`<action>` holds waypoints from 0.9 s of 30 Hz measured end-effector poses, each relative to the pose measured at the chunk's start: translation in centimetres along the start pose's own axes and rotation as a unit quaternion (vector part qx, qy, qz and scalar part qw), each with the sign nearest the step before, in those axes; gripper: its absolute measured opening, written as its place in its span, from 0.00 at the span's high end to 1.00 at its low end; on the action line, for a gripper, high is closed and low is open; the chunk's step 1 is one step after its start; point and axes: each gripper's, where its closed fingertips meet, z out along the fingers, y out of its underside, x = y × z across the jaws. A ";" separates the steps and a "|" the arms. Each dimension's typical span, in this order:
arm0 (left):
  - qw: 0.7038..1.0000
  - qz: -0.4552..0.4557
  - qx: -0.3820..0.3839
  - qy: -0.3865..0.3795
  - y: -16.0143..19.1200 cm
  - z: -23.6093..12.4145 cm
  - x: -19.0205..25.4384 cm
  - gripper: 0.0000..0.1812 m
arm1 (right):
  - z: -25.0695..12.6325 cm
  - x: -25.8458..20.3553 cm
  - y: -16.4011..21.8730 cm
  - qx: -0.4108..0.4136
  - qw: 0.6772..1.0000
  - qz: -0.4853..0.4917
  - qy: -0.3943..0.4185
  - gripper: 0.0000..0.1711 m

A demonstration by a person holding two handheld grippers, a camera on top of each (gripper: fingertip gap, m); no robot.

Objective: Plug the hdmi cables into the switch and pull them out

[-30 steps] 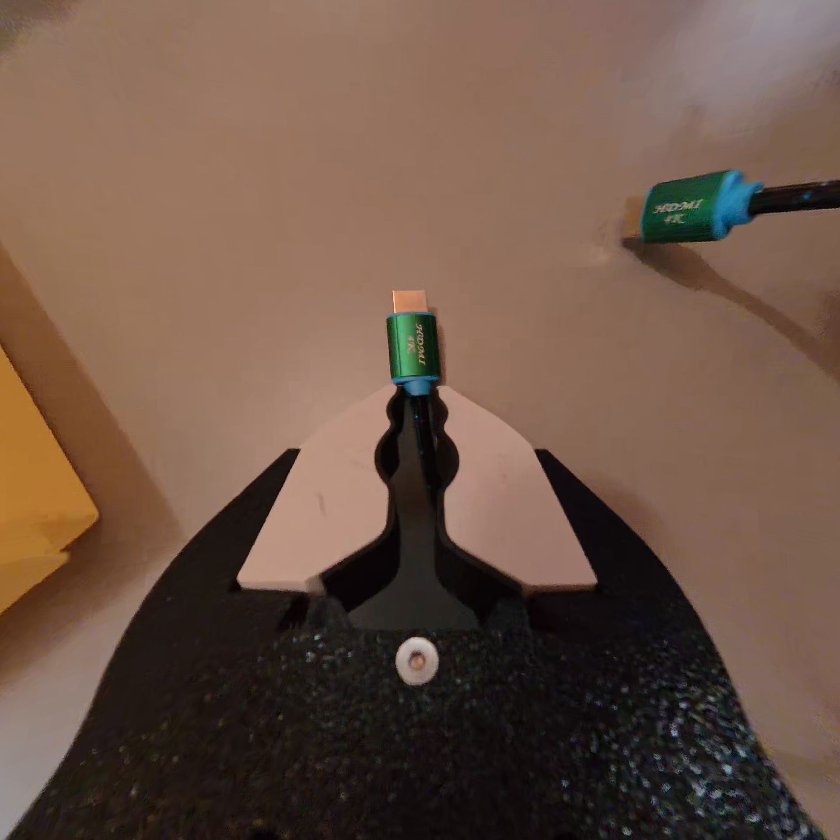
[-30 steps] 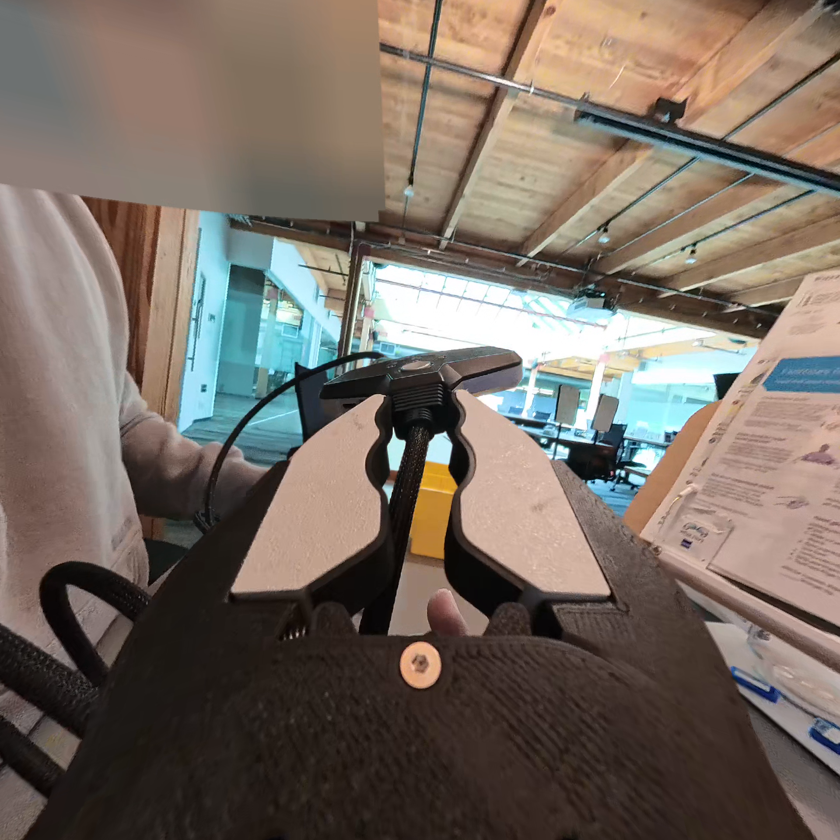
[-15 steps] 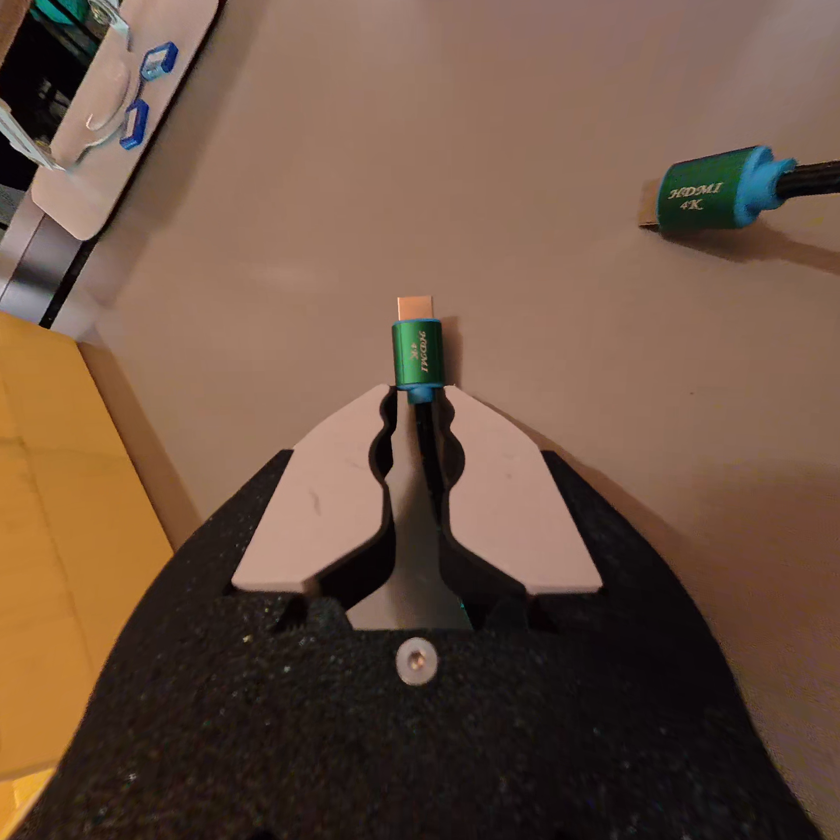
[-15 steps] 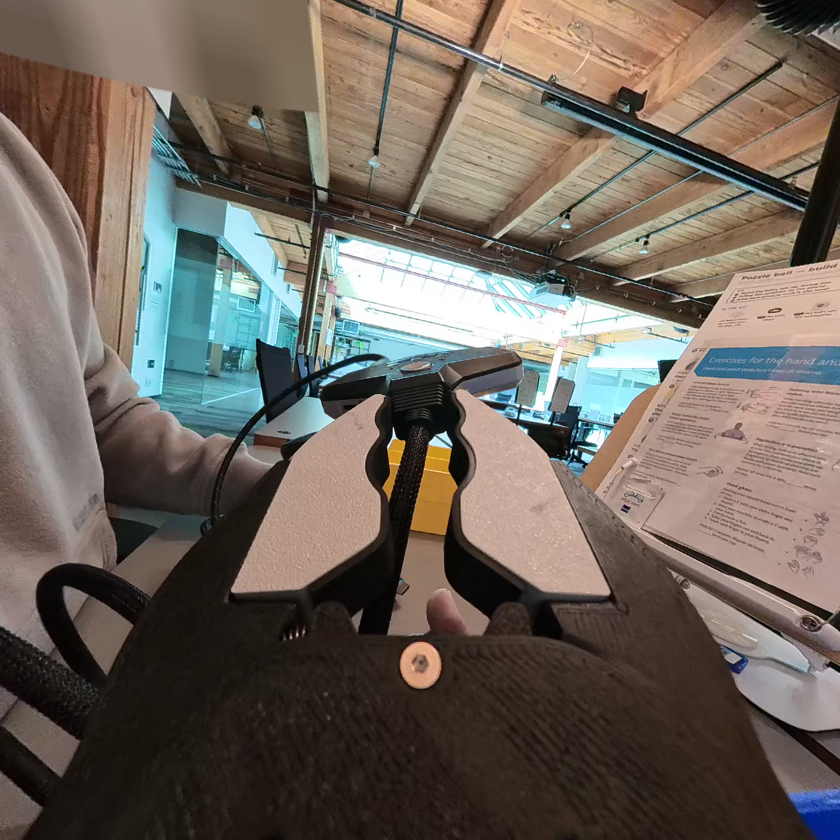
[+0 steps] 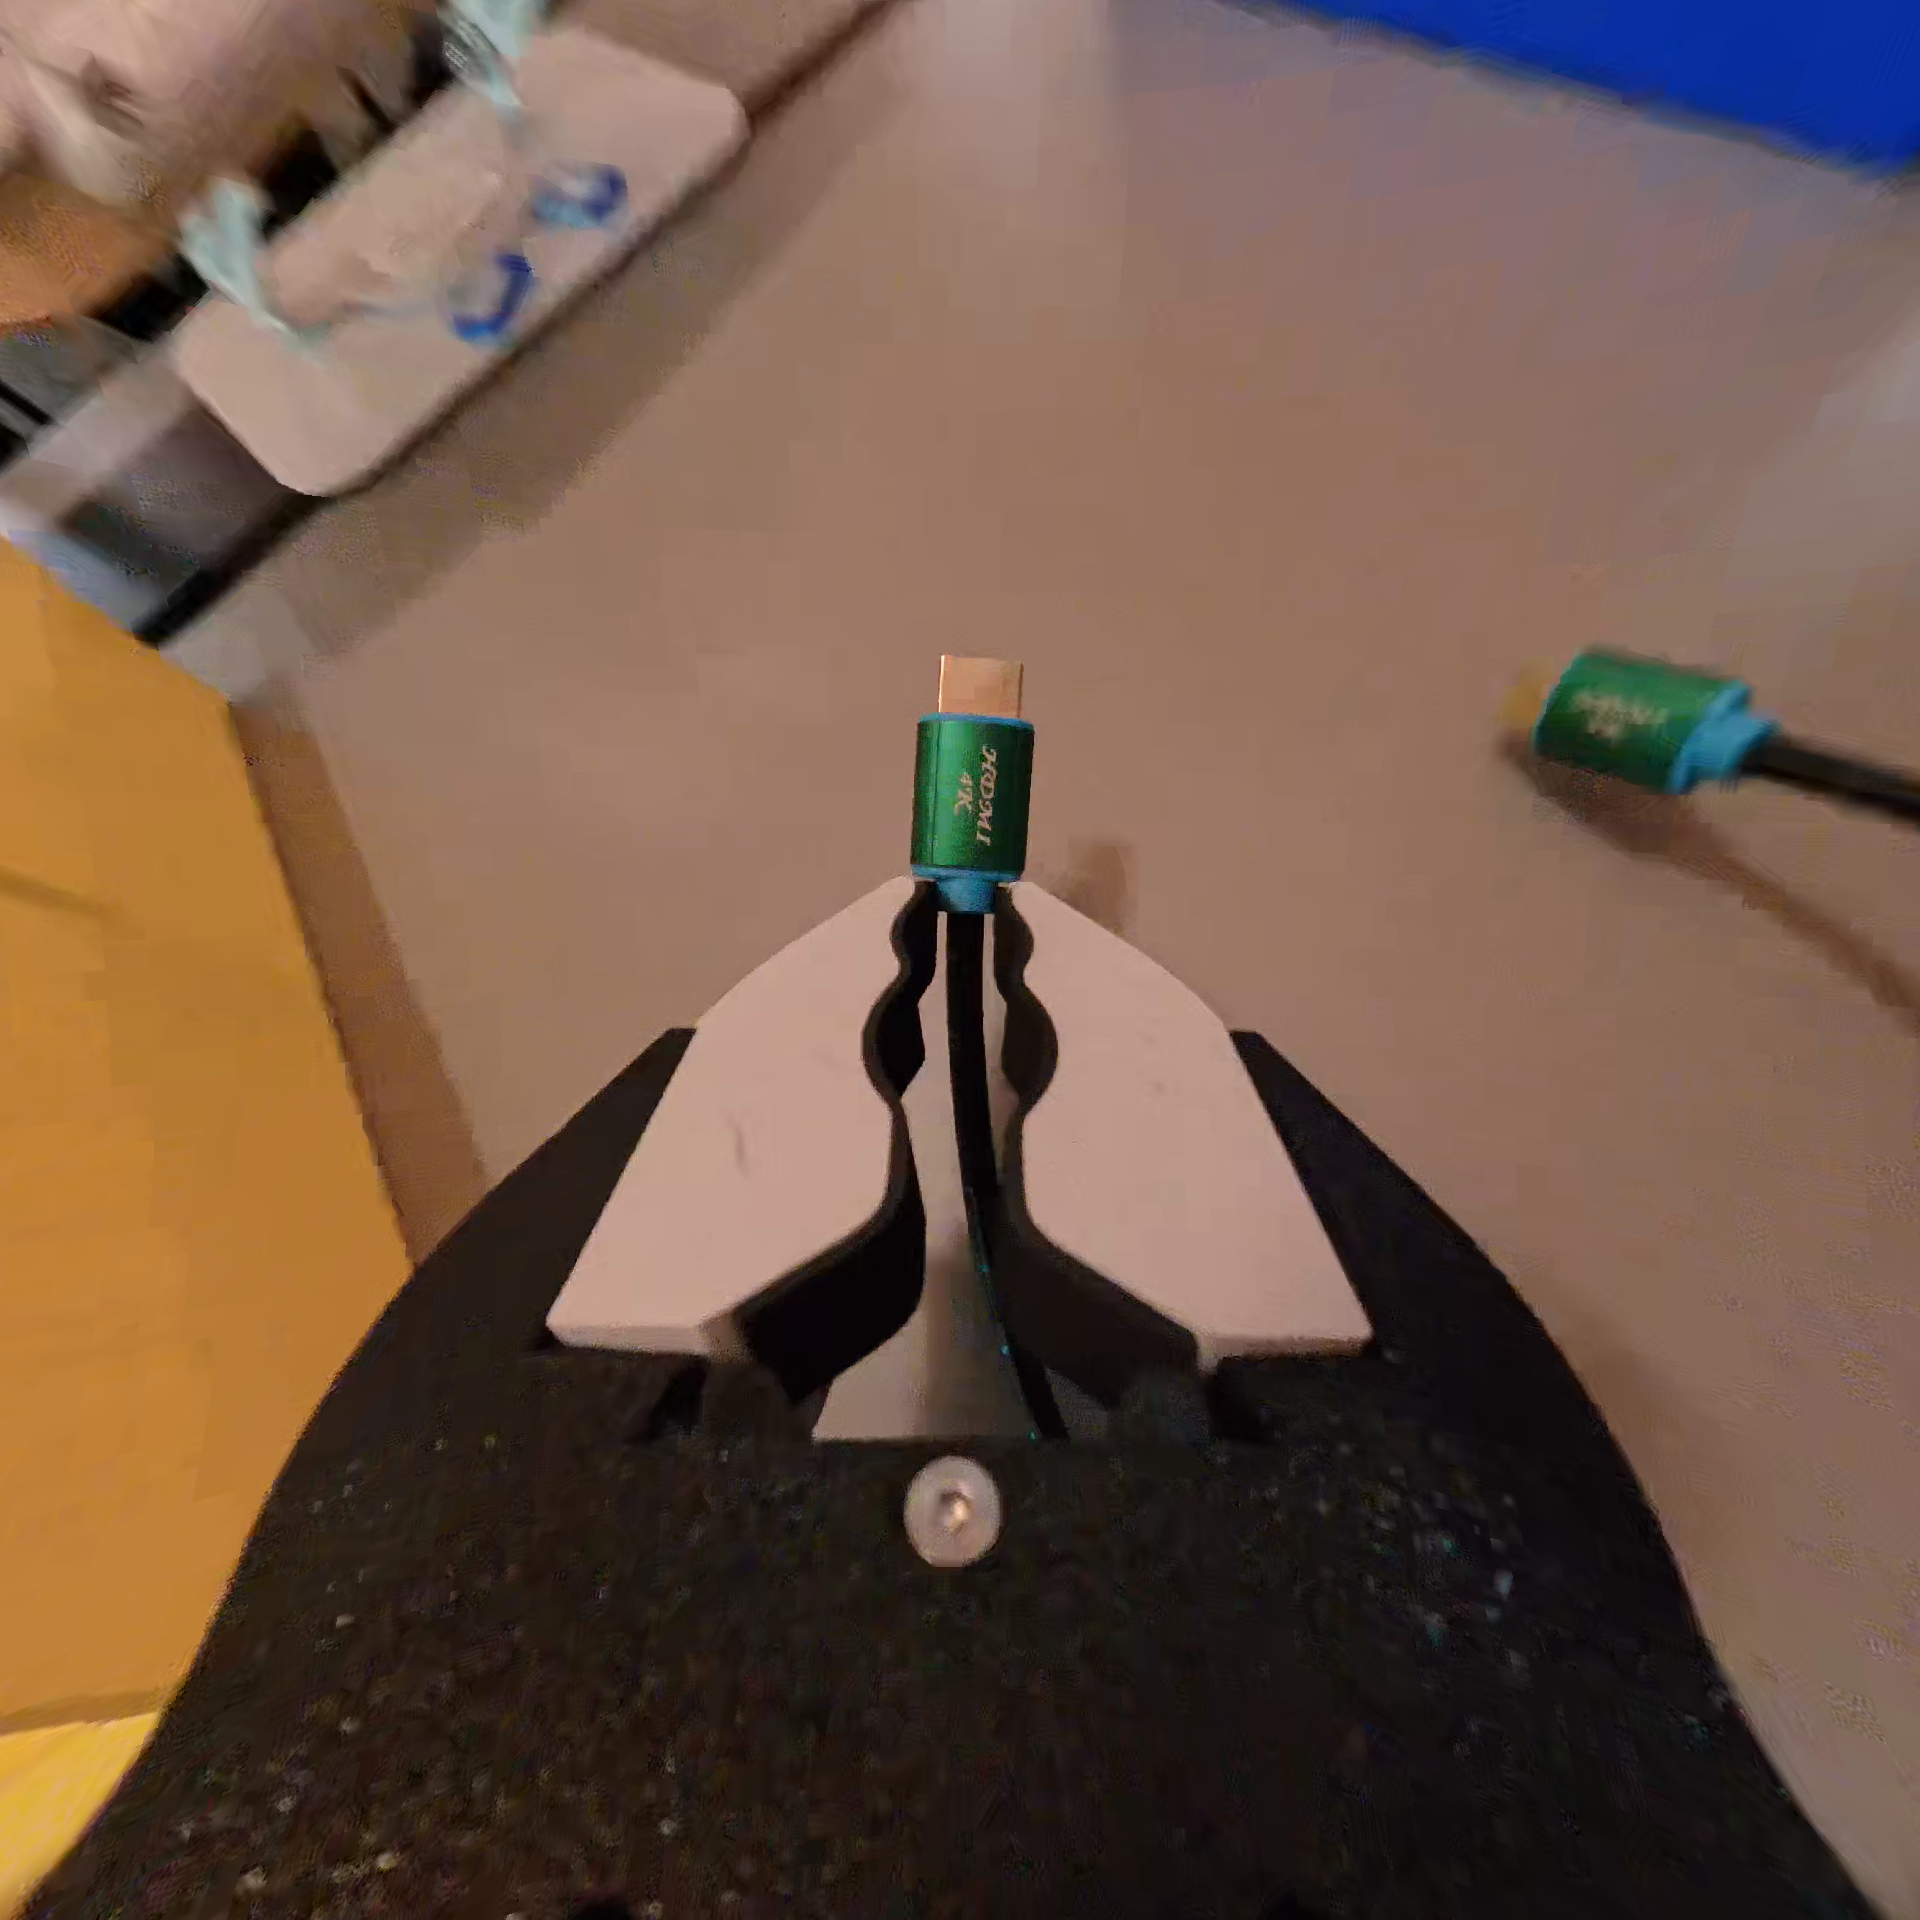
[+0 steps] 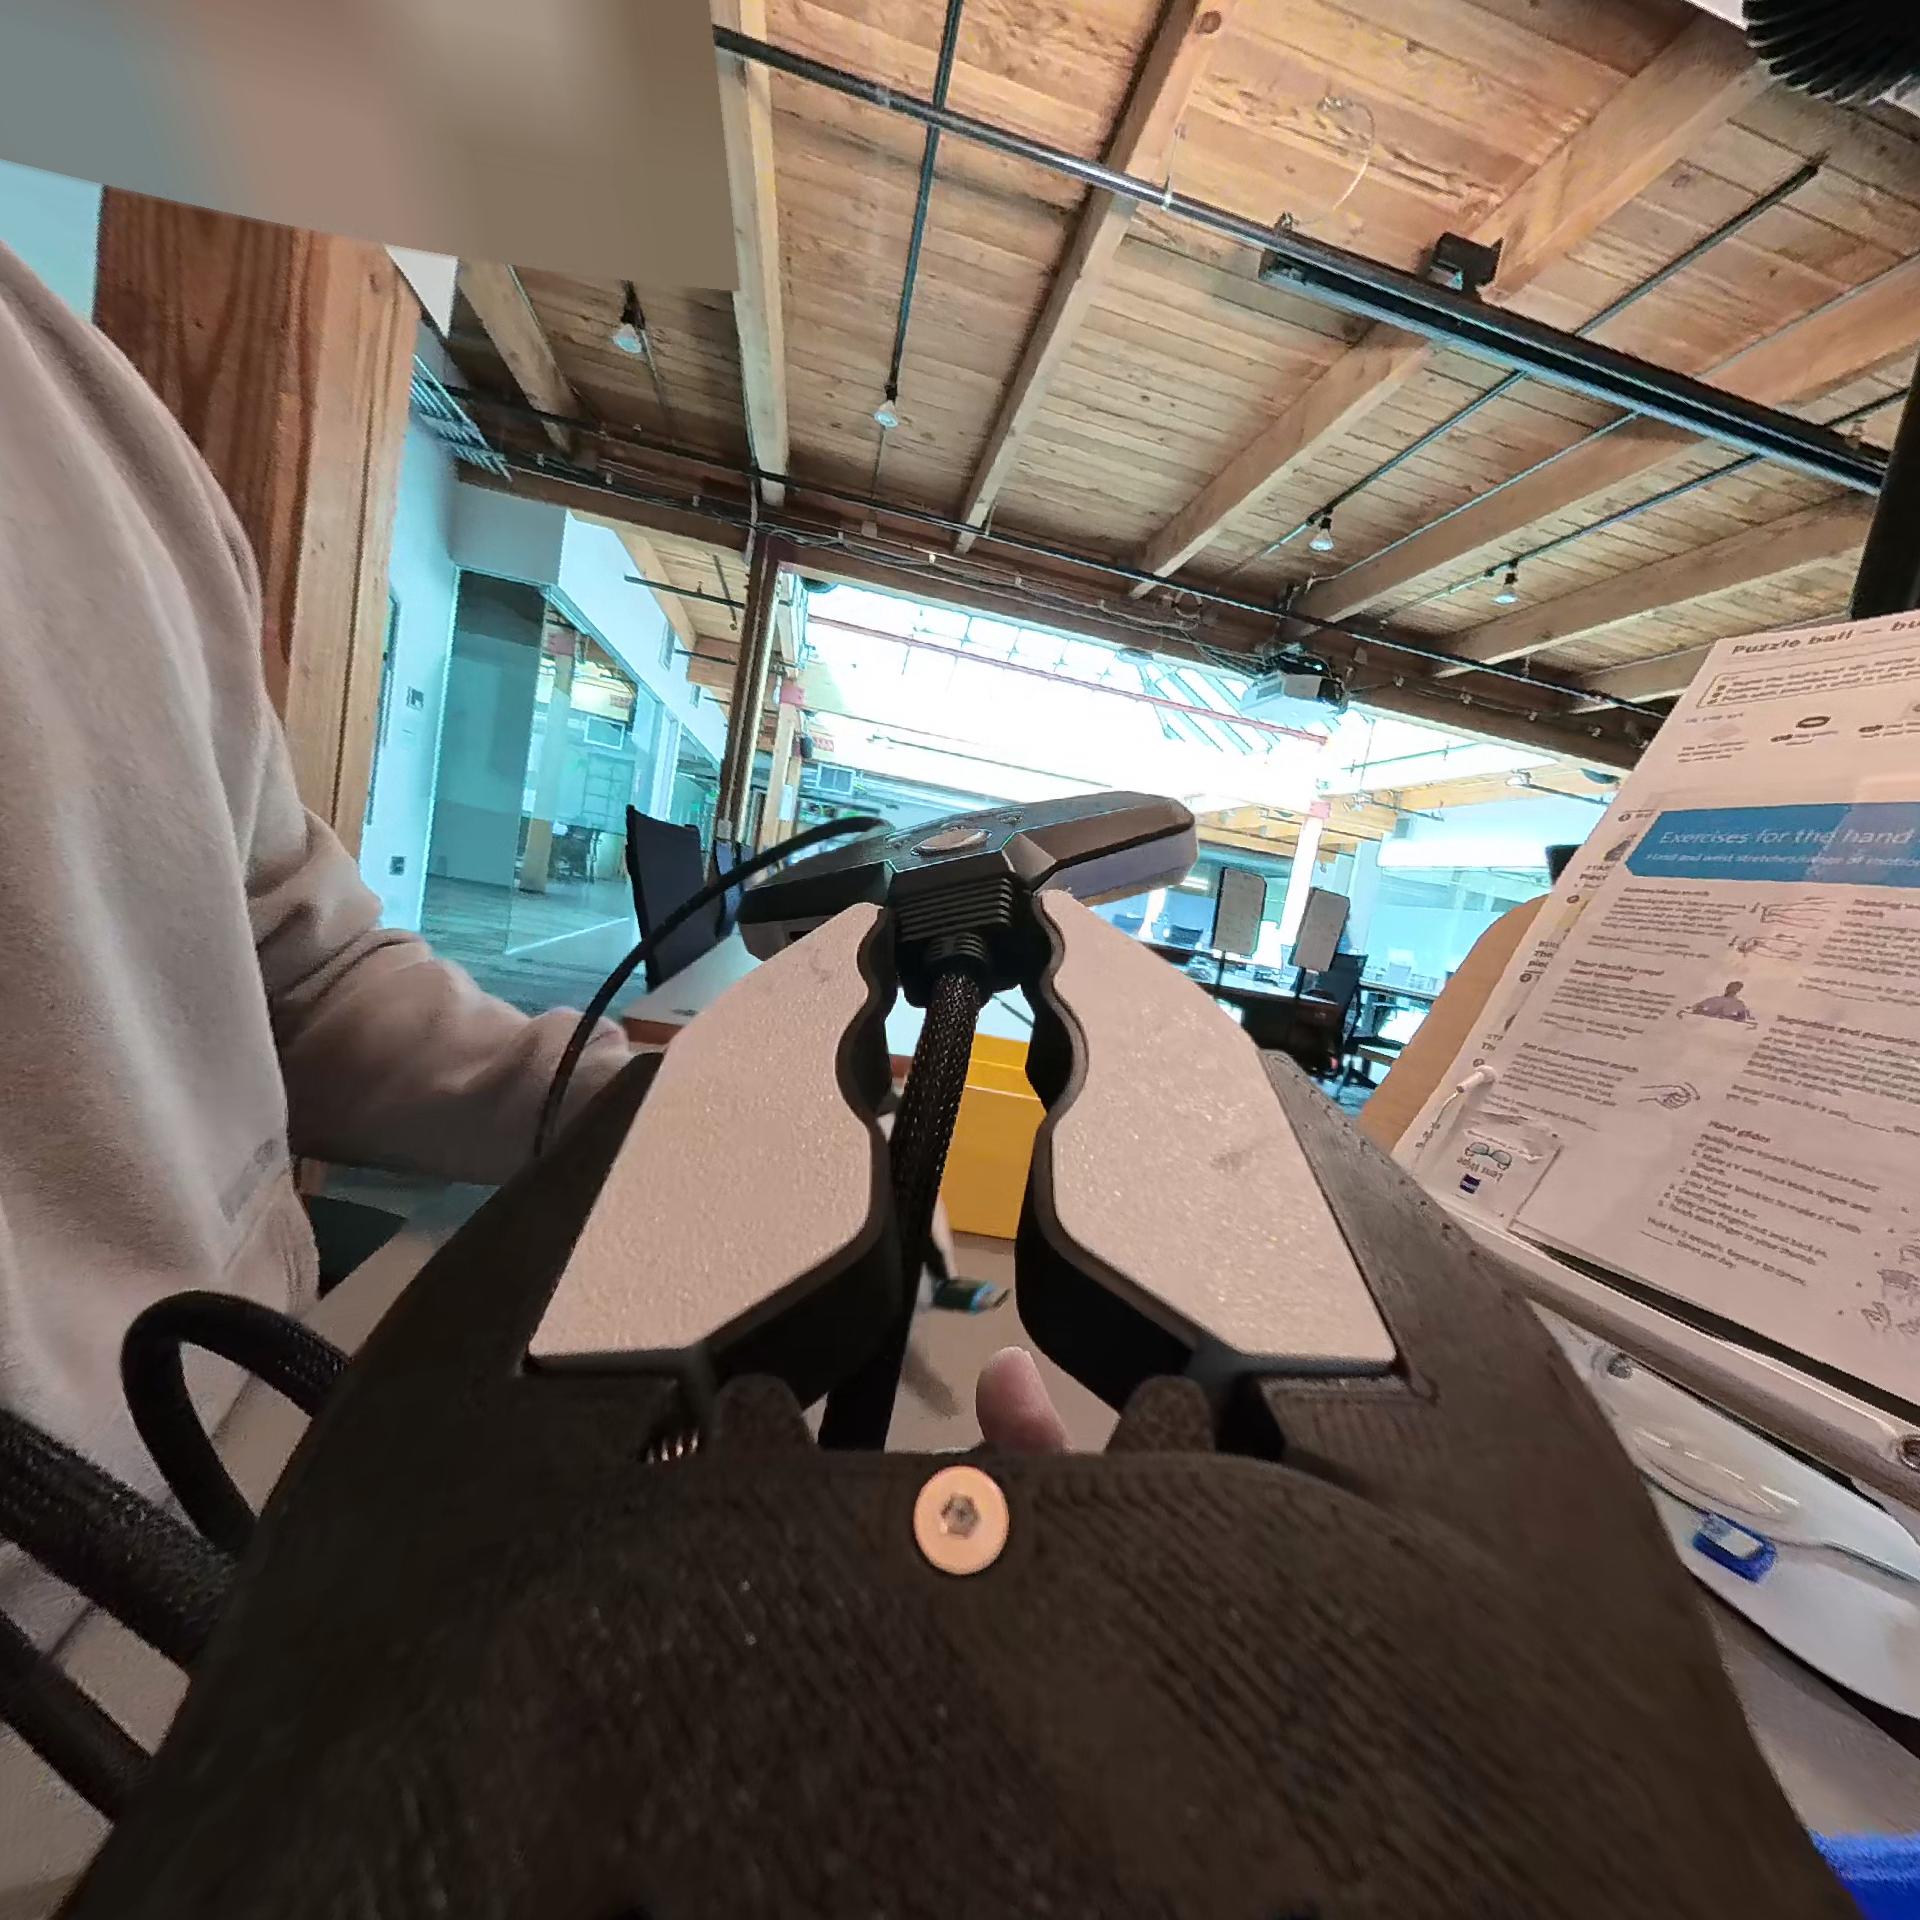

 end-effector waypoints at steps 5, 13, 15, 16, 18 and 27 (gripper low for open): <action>0.997 -0.031 0.062 -0.039 -5.1 -3.1 -5.4 0.94 | 0.0 -0.8 -0.2 0.015 0.999 0.018 -0.026 0.87; 0.965 -0.091 0.186 -0.158 -11.7 -8.9 -14.9 0.94 | 0.7 -2.5 -0.4 0.041 0.995 0.049 -0.083 0.87; 0.954 -0.087 0.216 -0.189 -13.1 -10.6 -16.6 0.95 | 1.1 -3.0 0.0 0.027 0.995 0.043 -0.090 0.87; 0.947 -0.090 0.233 -0.203 -14.0 -11.7 -17.4 0.95 | 1.1 -3.0 0.4 0.016 0.995 0.043 -0.093 0.87; 0.929 -0.089 0.273 -0.234 -15.9 -14.6 -18.9 0.94 | 1.0 -3.1 1.3 -0.011 0.994 0.042 -0.097 0.87; 0.924 0.000 0.328 -0.195 -23.5 -25.0 -17.2 0.94 | -0.7 0.5 2.5 -0.084 0.996 -0.035 0.024 0.87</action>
